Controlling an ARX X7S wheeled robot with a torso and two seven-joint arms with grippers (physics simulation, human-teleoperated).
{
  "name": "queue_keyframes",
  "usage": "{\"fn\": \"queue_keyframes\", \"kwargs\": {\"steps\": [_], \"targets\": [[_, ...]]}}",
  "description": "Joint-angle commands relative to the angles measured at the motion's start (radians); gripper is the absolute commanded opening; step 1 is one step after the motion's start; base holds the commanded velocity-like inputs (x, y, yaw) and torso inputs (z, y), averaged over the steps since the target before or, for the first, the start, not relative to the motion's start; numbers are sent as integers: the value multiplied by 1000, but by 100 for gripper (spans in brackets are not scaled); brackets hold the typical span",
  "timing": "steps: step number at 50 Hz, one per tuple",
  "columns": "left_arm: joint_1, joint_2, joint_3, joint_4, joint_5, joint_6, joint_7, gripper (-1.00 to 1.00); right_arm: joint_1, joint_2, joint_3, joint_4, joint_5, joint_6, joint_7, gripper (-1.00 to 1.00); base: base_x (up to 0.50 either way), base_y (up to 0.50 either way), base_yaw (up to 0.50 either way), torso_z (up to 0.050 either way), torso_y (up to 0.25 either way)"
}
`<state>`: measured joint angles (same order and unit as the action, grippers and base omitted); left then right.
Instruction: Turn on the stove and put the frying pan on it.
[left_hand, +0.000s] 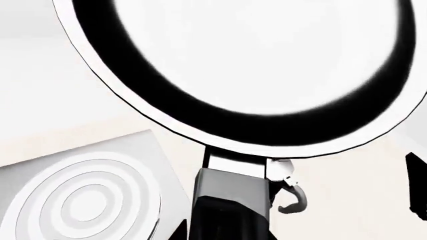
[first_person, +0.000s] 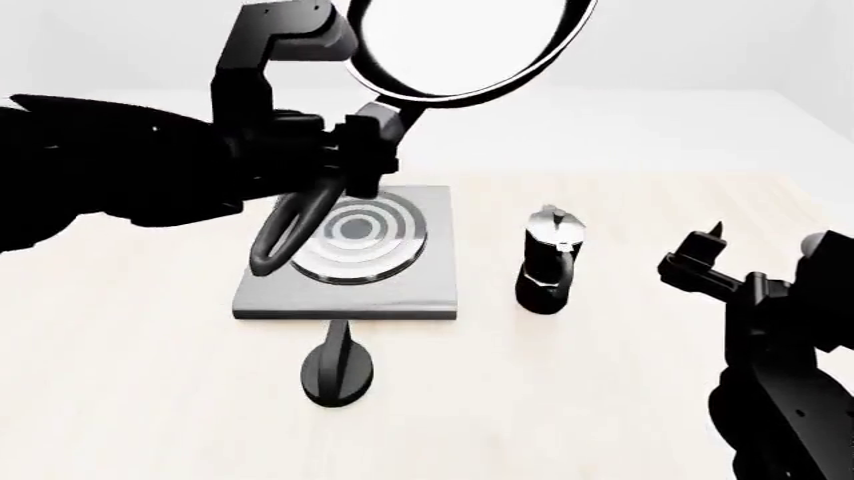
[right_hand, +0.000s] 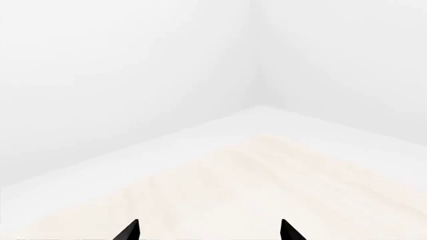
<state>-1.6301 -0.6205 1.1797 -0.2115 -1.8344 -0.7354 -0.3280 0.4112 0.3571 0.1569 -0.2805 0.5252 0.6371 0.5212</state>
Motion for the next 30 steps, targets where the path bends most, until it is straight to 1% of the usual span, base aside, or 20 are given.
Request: {"fn": "queue_keyframes", "kwargs": {"steps": [1,2,3,5,6,8,9,12,14,17,19,24,28,30], "targets": [[46,103,-30,-213,66,109,14,-100,2,-1,-9,10,0,-7,-3,100,0,0,0,0,0],[46,122,-16,-247,70,96,16,-100,2,-1,-7,10,1,-6,-2,100,0,0,0,0,10],[55,151,-6,-290,77,94,57,-100,0,0,-4,8,4,-5,-3,100,0,0,0,0,0],[46,183,29,-351,94,60,39,-100,-2,1,-1,7,7,-6,-4,100,0,0,0,0,0],[53,198,33,-376,101,68,52,-100,-2,1,-1,7,8,-7,-4,100,0,0,0,0,0],[53,199,33,-378,101,68,54,-100,-2,1,-1,8,8,-7,-4,100,0,0,0,0,5],[64,238,55,-447,124,74,75,-100,-2,0,-3,9,8,-7,-4,100,0,0,0,0,0],[76,260,56,-505,130,90,89,-100,-3,1,-1,4,11,-5,-2,100,0,0,0,0,0],[85,279,66,-556,144,100,129,-100,-3,2,1,4,13,-4,-1,100,0,0,0,0,5],[95,291,71,-596,145,98,144,-100,-2,2,0,4,13,-4,0,100,0,0,0,0,0],[121,309,80,-652,152,102,198,-100,-1,2,-3,6,12,-5,-1,100,0,0,0,0,5],[159,325,75,-715,151,130,253,-100,-5,4,2,-5,18,-1,3,100,0,0,0,0,0],[186,321,55,-735,136,159,271,-100,-3,5,0,1,18,-4,1,100,0,0,0,0,3],[194,309,46,-719,128,163,259,-100,-2,6,2,5,18,-4,1,100,0,0,0,0,0]]}}
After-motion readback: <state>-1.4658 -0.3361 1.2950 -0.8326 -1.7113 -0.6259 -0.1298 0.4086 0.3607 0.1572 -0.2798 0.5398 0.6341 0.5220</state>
